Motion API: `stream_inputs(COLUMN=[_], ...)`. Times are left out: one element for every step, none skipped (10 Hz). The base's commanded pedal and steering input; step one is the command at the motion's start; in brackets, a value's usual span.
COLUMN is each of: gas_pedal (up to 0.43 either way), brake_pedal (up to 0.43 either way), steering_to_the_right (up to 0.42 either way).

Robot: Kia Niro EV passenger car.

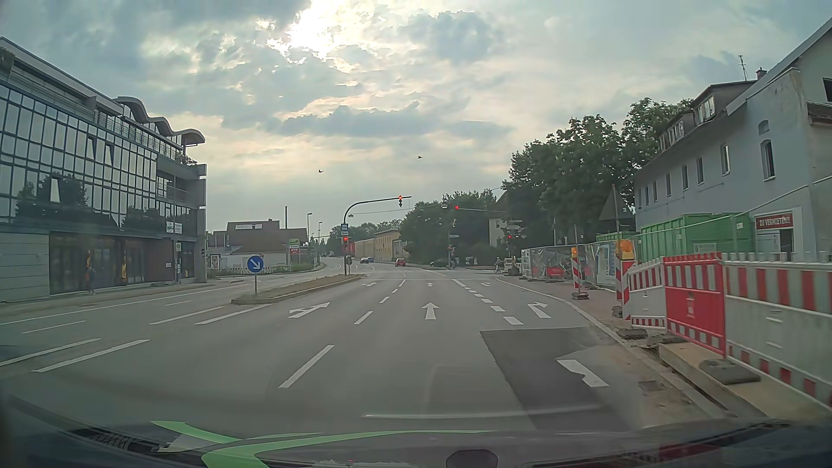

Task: Follow the waypoints while adhering to traffic rules and regulations

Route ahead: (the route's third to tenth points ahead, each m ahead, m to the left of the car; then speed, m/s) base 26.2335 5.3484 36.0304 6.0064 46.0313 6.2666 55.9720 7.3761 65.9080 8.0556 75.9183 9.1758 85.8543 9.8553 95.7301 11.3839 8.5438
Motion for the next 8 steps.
stream_inputs(gas_pedal=[0.000, 0.000, 0.000, 0.000, 0.000, 0.000, 0.000, 0.000], brake_pedal=[0.201, 0.201, 0.201, 0.195, 0.201, 0.201, 0.201, 0.201], steering_to_the_right=[0.006, 0.001, -0.007, -0.010, -0.010, -0.009, -0.007, -0.006])
